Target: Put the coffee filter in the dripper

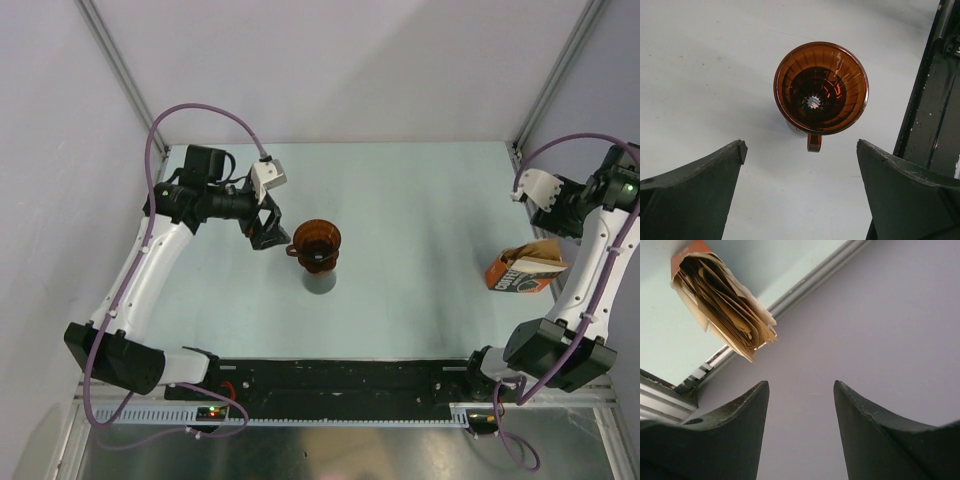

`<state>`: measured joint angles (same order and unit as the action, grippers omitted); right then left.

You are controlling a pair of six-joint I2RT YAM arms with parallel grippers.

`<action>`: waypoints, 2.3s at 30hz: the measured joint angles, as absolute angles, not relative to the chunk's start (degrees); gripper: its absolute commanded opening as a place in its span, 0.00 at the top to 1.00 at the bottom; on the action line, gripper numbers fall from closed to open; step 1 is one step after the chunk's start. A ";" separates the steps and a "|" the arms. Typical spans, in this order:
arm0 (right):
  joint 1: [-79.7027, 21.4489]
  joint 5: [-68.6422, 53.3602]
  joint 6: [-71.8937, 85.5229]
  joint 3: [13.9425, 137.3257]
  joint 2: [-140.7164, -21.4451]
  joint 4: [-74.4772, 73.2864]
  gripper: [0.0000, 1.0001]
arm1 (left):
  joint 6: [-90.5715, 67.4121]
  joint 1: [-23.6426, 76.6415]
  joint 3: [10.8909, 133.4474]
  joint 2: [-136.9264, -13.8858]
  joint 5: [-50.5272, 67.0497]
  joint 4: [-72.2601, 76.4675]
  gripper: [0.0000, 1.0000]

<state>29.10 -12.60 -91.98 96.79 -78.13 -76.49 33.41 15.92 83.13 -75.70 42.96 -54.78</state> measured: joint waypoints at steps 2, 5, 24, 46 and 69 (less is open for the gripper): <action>29.19 -11.86 -93.95 96.53 -78.24 -76.47 0.43 | 33.50 15.92 83.13 -75.70 43.70 -54.78 0.00; 29.43 -11.18 -98.02 95.98 -78.28 -76.51 0.46 | 33.91 15.92 83.13 -75.70 44.49 -54.78 0.00; 29.91 -8.19 -112.92 86.04 -80.18 -76.55 0.46 | 36.01 15.88 83.13 -75.70 47.20 -54.76 0.00; 29.45 -6.87 -113.21 86.15 -83.96 -76.51 0.44 | 36.56 15.88 83.11 -75.70 48.16 -54.72 0.00; 27.83 -5.48 -113.30 87.48 -88.97 -76.49 0.74 | 36.47 15.88 83.11 -76.55 48.16 -54.61 0.00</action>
